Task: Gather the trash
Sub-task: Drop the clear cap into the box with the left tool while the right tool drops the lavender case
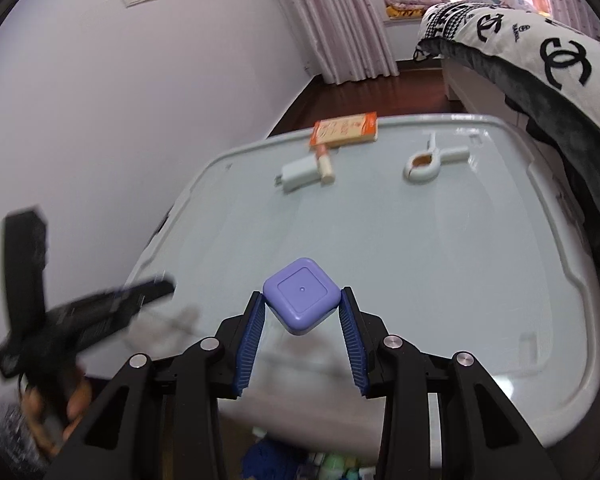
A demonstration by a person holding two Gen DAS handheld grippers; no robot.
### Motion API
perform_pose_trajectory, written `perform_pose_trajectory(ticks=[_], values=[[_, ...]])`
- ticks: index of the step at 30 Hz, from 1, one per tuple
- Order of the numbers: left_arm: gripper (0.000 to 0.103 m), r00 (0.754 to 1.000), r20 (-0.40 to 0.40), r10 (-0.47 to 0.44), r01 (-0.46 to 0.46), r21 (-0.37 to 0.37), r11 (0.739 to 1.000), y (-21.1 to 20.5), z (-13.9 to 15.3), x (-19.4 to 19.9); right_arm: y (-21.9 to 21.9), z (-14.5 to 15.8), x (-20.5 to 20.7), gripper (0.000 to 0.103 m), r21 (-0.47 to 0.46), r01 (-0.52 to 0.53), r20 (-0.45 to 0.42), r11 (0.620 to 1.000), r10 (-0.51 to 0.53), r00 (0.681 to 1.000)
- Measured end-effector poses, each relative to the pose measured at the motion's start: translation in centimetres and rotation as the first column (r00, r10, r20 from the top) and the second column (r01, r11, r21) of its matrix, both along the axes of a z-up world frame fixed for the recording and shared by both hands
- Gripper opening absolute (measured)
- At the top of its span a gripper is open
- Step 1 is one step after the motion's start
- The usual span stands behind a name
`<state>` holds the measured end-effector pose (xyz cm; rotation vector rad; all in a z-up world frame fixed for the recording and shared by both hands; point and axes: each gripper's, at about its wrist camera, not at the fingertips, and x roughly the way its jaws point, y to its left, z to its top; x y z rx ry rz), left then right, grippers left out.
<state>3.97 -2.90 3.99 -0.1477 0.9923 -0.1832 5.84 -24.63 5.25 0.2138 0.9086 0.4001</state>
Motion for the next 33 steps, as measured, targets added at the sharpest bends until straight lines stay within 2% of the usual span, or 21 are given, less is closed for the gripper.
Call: perform_pose_trajectory(ticks=[4, 8, 14, 16, 17, 18, 19, 21, 27, 32, 33], values=[[0.018, 0.998, -0.051, -0.042, 0.043, 0.028, 0.999, -1.1, -1.6, -5.5, -0.1, -0.8, -5.2, 0.039, 0.004, -0.001, -0.046, 1.0, 0.001, 0.999], [0.018, 0.987, -0.118, -0.107, 0.109, 0.018, 0.994, -2.4, -4.0, -8.5, -0.1, -1.8, -9.8, 0.039, -0.016, -0.016, -0.112, 1.0, 0.015, 0.994], [0.018, 0.956, -0.238, -0.172, 0.177, 0.001, 0.984, -2.9, -6.7, -9.9, -0.3, -5.0, -12.7, 0.039, -0.055, -0.029, -0.242, 0.998, 0.015, 0.97], [0.019, 0.946, -0.271, -0.177, 0.182, -0.007, 0.983, -2.8, -7.3, -9.6, -0.1, -6.7, -12.8, 0.045, -0.052, -0.045, -0.317, 0.998, 0.026, 0.948], [0.021, 0.943, -0.287, -0.171, 0.179, 0.0, 0.984, -2.8, -7.6, -9.4, 0.0, -7.4, -12.8, 0.053, -0.053, -0.047, -0.343, 0.997, 0.026, 0.939], [0.031, 0.938, -0.306, -0.163, 0.174, 0.009, 0.985, -2.7, -8.0, -9.2, -0.1, -7.8, -12.8, 0.066, -0.054, -0.042, -0.356, 0.998, 0.02, 0.934], [0.044, 0.936, -0.315, -0.157, 0.17, 0.013, 0.985, -2.6, -8.2, -9.1, -0.2, -8.2, -12.9, 0.067, -0.054, -0.033, -0.362, 0.998, 0.012, 0.932], [0.051, 0.937, -0.319, -0.144, 0.157, 0.015, 0.988, -2.4, -8.3, -8.9, -0.4, -8.2, -12.8, 0.066, -0.046, -0.024, -0.36, 0.999, 0.006, 0.933], [0.055, 0.938, -0.32, -0.135, 0.145, 0.009, 0.989, -2.1, -8.4, -8.8, -1.2, -6.4, -11.8, 0.066, -0.028, -0.01, -0.307, 1.0, 0.001, 0.952], [0.056, 0.96, -0.245, -0.137, 0.14, -0.003, 0.99, -2.0, -5.8, -6.5, -3.1, -2.2, -6.1, 0.067, -0.042, 0.071, -0.179, 0.997, -0.078, 0.981], [0.06, 0.964, -0.226, -0.137, 0.14, -0.004, 0.99, -2.1, -5.3, -6.0, -3.6, -1.5, -4.6, 0.067, -0.042, 0.1, -0.154, 0.994, -0.105, 0.983]])
